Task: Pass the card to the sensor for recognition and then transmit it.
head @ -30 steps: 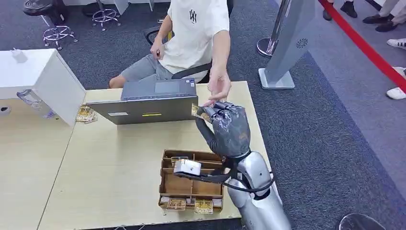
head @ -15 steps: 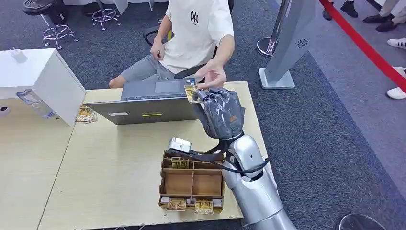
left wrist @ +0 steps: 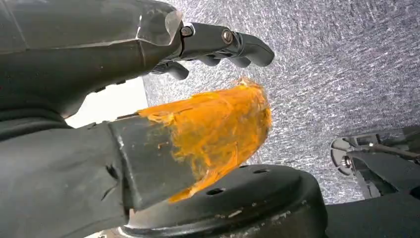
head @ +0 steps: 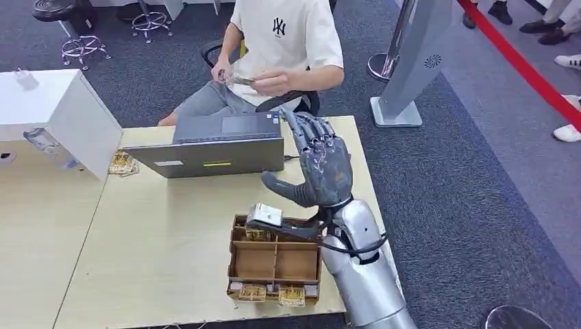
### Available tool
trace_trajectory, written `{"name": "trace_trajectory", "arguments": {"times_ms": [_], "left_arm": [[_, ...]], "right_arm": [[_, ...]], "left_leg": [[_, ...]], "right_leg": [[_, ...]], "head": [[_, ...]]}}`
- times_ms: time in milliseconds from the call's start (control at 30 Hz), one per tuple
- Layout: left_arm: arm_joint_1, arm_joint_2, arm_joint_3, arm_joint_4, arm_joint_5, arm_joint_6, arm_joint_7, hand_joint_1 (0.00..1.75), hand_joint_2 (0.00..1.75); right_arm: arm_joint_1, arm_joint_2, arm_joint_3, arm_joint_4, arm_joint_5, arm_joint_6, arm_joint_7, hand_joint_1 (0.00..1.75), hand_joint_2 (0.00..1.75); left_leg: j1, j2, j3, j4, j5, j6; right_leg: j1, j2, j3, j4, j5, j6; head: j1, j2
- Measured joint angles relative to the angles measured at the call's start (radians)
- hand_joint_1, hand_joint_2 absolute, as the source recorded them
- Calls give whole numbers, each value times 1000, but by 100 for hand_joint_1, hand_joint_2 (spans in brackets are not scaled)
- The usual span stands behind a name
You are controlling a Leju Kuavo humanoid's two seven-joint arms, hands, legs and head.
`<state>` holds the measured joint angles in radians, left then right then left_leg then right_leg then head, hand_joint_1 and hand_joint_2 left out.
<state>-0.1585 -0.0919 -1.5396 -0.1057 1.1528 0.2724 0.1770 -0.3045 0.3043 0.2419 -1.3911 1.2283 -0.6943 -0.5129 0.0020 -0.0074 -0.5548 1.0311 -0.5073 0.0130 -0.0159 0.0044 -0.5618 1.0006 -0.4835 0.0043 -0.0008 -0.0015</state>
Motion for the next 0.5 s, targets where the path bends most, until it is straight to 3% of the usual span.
{"name": "trace_trajectory", "arguments": {"times_ms": [100,333,367,400,433,500], "left_arm": [[0,0,0,0,19,5,-1,0,0],[1,0,0,0,29,8,-2,0,0],[1,0,0,0,40,15,-5,0,0],[3,0,0,0,59,21,-10,0,0],[4,0,0,0,86,32,-14,0,0],[4,0,0,0,96,34,-19,0,0]], "right_arm": [[47,4,-4,-56,-113,0,-41,0,0],[64,2,-3,-87,-175,0,-45,0,0],[110,-9,12,-138,-263,-1,-43,0,0],[179,-32,59,-199,-452,10,-2,0,0],[253,-62,125,-288,-842,219,20,0,0],[296,-80,142,-328,-1011,368,6,0,0]], "left_leg": [[0,0,0,0,0,0],[0,1,0,0,0,0],[0,0,0,0,0,0],[0,0,0,0,-1,0],[0,0,0,0,-1,0],[0,0,-1,0,-1,0]], "right_leg": [[0,0,-1,0,0,0],[0,0,-1,0,0,0],[0,0,0,0,0,0],[0,0,0,0,0,0],[0,0,0,0,0,0],[0,0,-1,0,0,0]], "head": [[0,0],[0,0],[1,0],[0,0],[0,0],[0,0]]}}
